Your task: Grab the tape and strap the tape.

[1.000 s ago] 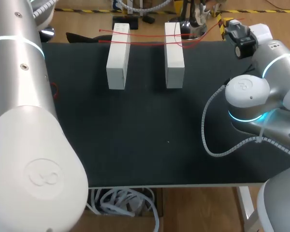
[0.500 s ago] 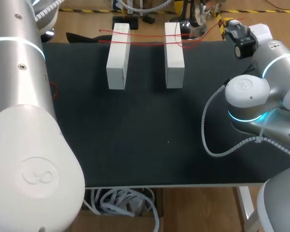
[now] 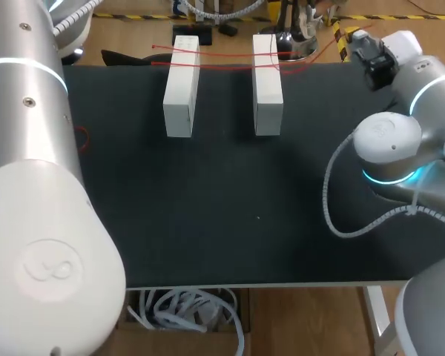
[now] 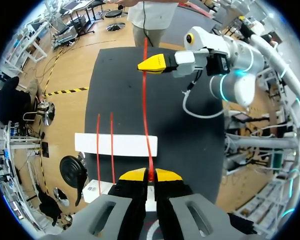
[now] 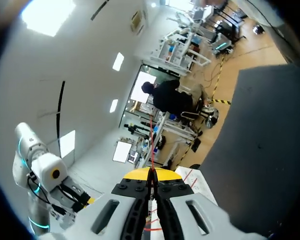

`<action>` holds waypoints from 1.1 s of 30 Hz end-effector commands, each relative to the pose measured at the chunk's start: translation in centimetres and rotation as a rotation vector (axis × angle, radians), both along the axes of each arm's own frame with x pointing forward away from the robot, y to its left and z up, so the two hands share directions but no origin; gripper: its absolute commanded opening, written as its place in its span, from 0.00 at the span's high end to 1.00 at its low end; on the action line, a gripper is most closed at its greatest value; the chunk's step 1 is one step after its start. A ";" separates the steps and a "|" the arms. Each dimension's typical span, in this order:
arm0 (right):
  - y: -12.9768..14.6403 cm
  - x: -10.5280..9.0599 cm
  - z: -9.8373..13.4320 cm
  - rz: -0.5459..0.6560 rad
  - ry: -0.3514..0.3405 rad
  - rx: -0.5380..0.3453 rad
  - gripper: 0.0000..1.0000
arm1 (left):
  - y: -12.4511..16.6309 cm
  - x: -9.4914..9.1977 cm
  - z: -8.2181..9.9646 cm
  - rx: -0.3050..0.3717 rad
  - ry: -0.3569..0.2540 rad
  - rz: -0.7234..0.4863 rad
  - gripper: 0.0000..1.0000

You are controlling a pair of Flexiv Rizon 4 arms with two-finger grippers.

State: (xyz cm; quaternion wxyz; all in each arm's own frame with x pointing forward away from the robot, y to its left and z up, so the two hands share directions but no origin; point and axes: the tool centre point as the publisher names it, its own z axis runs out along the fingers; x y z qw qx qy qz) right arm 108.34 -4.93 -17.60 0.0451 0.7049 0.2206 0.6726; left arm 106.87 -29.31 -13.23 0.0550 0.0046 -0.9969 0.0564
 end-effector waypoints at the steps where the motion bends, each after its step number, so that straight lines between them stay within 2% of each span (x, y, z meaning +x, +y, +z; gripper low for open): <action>1: -0.5 0.2 1.5 0.002 0.074 -0.086 1.00 | -0.1 0.1 0.1 0.004 0.004 0.000 1.00; 8: -0.9 0.1 2.1 0.072 0.100 -0.348 1.00 | -0.1 0.1 0.1 0.004 0.004 0.000 1.00; 22: -2.5 -0.6 3.2 0.132 0.096 -0.725 1.00 | -0.1 0.1 0.1 0.004 0.004 0.000 1.00; 33: -4.0 -0.8 3.6 0.060 0.103 -0.878 1.00 | -0.1 0.1 0.1 0.004 0.004 0.000 1.00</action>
